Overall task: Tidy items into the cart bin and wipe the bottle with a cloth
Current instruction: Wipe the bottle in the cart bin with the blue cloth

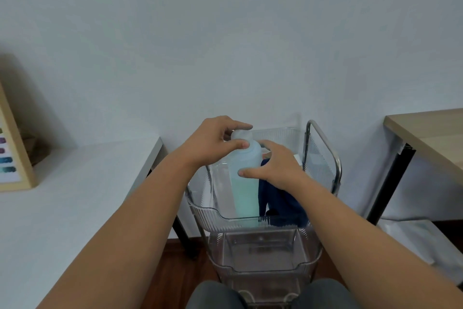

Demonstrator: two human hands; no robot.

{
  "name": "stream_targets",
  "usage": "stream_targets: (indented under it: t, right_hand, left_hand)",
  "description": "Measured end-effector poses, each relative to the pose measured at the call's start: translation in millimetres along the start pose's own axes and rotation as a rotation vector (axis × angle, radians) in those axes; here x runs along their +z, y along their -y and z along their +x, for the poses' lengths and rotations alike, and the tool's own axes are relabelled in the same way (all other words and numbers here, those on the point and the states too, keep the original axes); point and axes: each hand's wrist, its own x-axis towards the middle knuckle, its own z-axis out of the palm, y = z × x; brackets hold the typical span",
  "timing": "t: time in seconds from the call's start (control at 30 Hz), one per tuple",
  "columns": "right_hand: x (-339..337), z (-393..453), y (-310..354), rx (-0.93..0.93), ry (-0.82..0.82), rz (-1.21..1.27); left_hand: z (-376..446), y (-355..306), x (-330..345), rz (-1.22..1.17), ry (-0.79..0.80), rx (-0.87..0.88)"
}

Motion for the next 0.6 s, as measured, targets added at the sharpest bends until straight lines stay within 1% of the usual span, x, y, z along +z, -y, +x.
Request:
stream_targets:
  t: [0.1,0.17,0.23,0.33,0.37,0.4,0.53,0.6]
  right_hand:
    - [3.6,-2.4,-0.6,0.0,-0.01,0.0]
    - [3.5,-3.3,-1.1,0.003,0.001,0.003]
    - [0.4,-4.1,-2.0,0.014,0.029,0.036]
    - [-4.8,-7.1,-0.8,0.029,0.053,0.08]
    - [-5.5,-8.1,-0.7,0.034,0.054,0.088]
    - [-5.9,-8.9,-0.3,0.042,0.054,0.096]
    - [-7.9,-9.7,1.7,0.071,0.07,0.108]
    - [-10.7,-10.2,-0.1,0.107,0.079,0.138]
  left_hand:
    - [-1.1,1.8,-1.5,0.024,-0.093,-0.054]
    - [-0.3,2.4,-4.4,0.031,-0.103,-0.08]
    - [0.5,3.0,-8.7,0.022,-0.04,-0.08]
    - [1.3,5.7,-16.0,-0.013,0.126,-0.083]
    - [1.7,6.9,-17.1,-0.004,0.15,-0.078]
    - [2.1,7.4,-16.9,0.004,0.147,-0.073]
    - [5.0,2.2,-11.3,0.054,0.026,-0.082]
    - [5.6,2.2,-12.7,0.054,0.046,-0.087]
